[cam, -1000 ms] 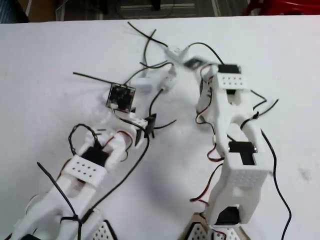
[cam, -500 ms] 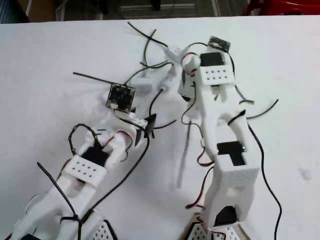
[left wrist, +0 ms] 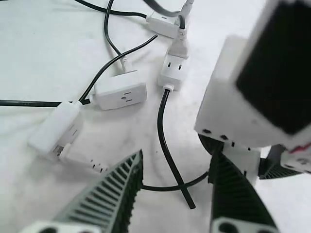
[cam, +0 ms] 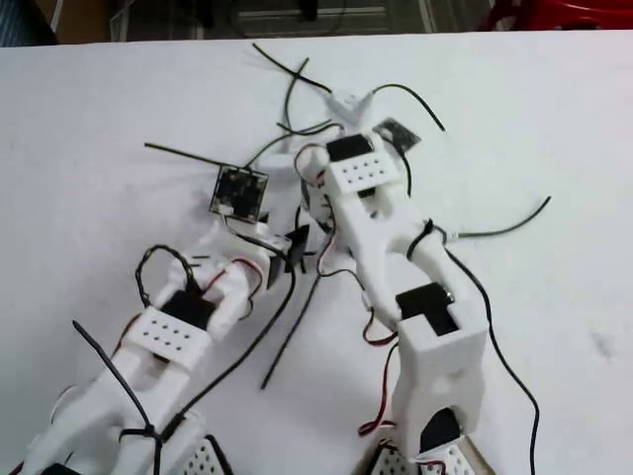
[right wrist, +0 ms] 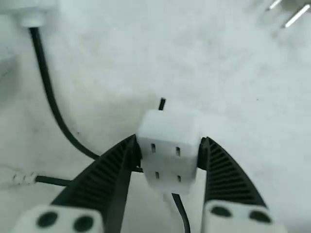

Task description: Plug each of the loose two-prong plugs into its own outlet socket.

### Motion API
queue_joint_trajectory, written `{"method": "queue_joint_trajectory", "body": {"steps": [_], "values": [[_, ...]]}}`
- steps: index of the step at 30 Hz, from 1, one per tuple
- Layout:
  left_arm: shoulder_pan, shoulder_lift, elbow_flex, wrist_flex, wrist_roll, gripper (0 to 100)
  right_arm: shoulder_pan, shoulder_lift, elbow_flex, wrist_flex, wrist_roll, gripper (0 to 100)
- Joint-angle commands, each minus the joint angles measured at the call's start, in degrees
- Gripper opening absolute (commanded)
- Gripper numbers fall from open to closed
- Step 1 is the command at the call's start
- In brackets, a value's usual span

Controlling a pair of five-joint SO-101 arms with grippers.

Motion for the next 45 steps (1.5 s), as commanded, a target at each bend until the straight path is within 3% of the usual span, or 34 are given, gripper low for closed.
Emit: {"method": "queue_joint_trajectory", "body": {"steps": [1, 6, 11, 14, 16, 23, 27, 29, 33, 45], "values": [[0.0, 0.1, -0.3, -1.4, 0.1, 22, 1.6, -0.4, 1.8, -0.7, -0.5, 29.3], [0.0, 0.3, -0.3, -1.5, 0.1, 22, 4.1, -1.5, 1.0, -0.3, 0.8, 33.0], [0.0, 0.3, -0.3, -1.5, 0.1, 22, 10.9, -6.9, -9.5, 2.9, 10.7, 33.0], [0.0, 0.3, -0.3, -1.5, 0.1, 22, 15.3, -9.4, -16.1, 2.9, 21.9, 33.0], [0.0, 0.3, -0.3, -1.5, 0.1, 22, 17.5, -9.5, -19.4, 2.8, 34.1, 33.0], [0.0, 0.3, -0.3, -1.5, 0.1, 22, 18.9, -2.4, -17.8, -0.1, 88.1, 33.0], [0.0, 0.3, -0.3, -1.5, 0.1, 22, 20.4, 6.5, -15.6, 5.0, 119.8, 33.0], [0.0, 0.3, -0.3, -1.5, 0.1, 22, 22.1, 10.2, -15.7, 6.9, 131.5, 33.0], [0.0, 0.3, -0.3, -1.5, 0.0, 22, 25.5, 14.3, -18.2, 5.4, 140.4, 33.0], [0.0, 0.3, -0.3, -1.6, 0.0, 22, 30.5, 19.6, -20.8, 6.4, 153.7, 32.9]]}}
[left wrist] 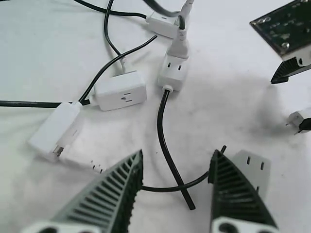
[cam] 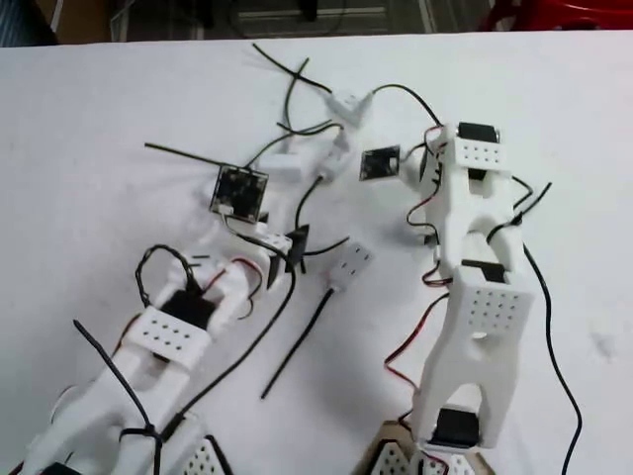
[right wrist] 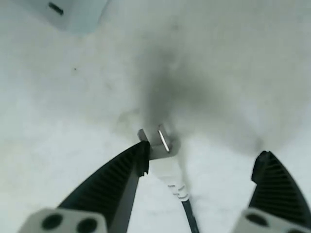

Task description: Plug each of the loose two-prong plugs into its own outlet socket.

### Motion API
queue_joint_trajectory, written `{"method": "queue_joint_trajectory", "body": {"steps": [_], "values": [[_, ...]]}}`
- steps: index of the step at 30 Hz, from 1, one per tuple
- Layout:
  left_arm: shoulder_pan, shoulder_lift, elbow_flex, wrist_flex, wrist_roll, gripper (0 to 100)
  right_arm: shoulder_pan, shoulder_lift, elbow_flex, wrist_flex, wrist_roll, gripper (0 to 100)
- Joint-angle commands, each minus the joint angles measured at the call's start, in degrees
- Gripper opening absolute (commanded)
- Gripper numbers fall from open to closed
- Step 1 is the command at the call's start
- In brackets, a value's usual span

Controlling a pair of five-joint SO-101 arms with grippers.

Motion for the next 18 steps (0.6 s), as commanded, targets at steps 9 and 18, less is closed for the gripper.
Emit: {"method": "queue_joint_trajectory", "body": {"steps": [9, 18], "values": [[0.1, 0.3, -0.3, -1.2, 0.0, 22, 4.9, 0.6, -0.9, 1.3, 6.5, 22.4], [0.1, 0.3, -0.3, -1.2, 0.0, 22, 9.8, -1.2, -0.9, 10.2, 6.8, 29.8]]}}
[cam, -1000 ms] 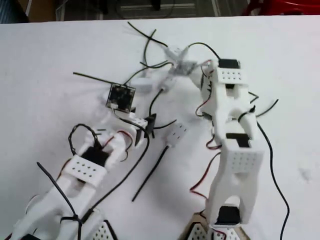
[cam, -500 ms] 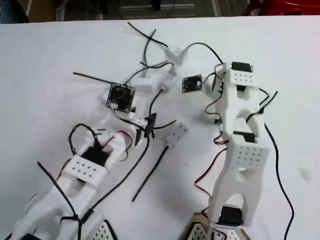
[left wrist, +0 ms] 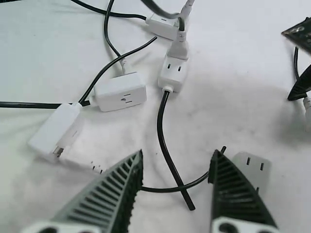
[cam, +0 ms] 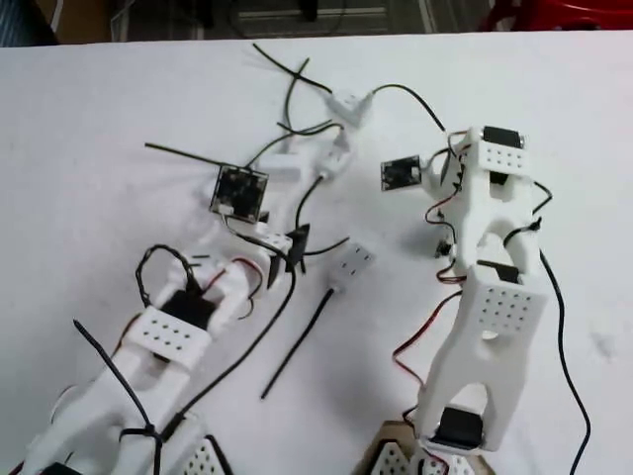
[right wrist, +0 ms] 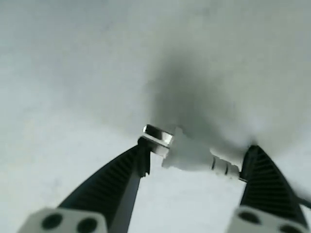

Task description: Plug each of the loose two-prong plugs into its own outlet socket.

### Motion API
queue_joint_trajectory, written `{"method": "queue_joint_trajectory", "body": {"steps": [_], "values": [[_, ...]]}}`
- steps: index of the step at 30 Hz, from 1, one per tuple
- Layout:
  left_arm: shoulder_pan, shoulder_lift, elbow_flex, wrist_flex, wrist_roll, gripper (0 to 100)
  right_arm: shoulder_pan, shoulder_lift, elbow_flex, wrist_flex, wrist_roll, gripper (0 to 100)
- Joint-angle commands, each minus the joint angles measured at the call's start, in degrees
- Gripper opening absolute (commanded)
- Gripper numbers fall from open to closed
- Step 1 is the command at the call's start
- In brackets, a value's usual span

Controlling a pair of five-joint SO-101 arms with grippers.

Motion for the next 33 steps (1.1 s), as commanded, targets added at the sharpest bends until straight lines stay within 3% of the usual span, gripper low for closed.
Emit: {"method": "queue_joint_trajectory", "body": {"steps": [1, 20, 28, 33], "values": [[0.1, 0.3, -0.3, -1.2, 0.0, 22, 4.0, -2.2, -0.2, 3.1, 0.4, 29.8], [0.1, 0.3, -0.3, -1.2, 0.0, 22, 3.4, 5.3, -0.2, -4.8, -0.1, 29.5], [0.1, 0.3, -0.4, -1.2, 0.0, 22, 4.7, 2.9, -0.1, 3.6, 0.0, 11.2], [0.1, 0.3, -0.4, -1.2, 0.0, 22, 6.5, -2.1, -0.1, 3.6, -0.4, 7.8]]}}
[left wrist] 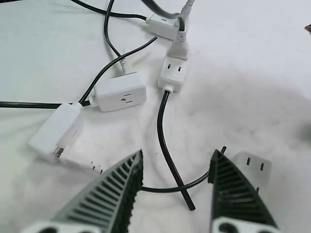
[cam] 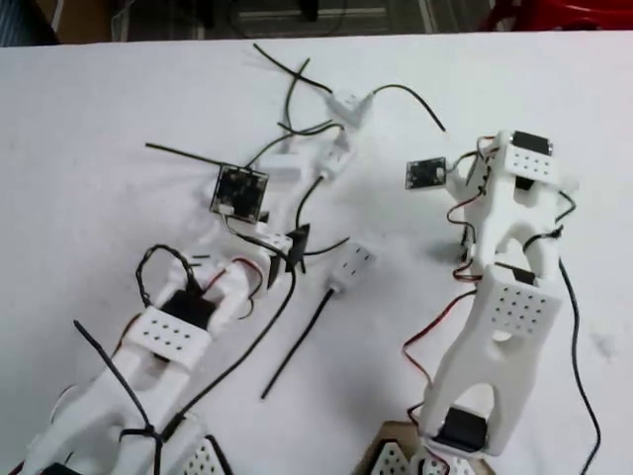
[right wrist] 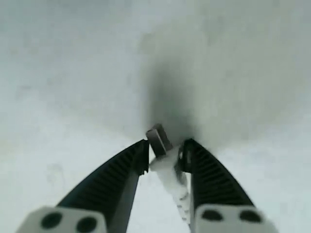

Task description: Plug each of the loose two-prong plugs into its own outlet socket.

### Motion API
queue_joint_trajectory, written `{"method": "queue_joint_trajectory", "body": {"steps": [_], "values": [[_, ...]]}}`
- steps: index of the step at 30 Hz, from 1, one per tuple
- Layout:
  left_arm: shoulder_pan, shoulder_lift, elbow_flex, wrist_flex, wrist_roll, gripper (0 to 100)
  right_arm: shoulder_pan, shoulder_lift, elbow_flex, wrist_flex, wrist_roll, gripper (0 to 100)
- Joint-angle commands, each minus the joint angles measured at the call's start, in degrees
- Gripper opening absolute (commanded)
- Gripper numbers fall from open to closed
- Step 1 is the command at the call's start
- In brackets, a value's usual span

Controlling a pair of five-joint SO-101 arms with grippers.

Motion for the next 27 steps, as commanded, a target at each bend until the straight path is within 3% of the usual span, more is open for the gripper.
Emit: {"method": "queue_joint_trajectory", "body": {"steps": [1, 16, 27], "values": [[0.1, 0.3, -0.4, -1.2, 0.0, 22, 2.3, -5.2, -0.2, 2.1, -1.2, 7.4], [0.3, 0.4, -0.4, -1.2, 0.0, 22, 3.2, -20.7, 4.2, 2.1, -39.3, 7.0], [0.2, 0.4, -0.4, -1.2, 0.0, 22, -12.6, -20.8, 4.2, 2.1, -97.4, 7.0]]}}
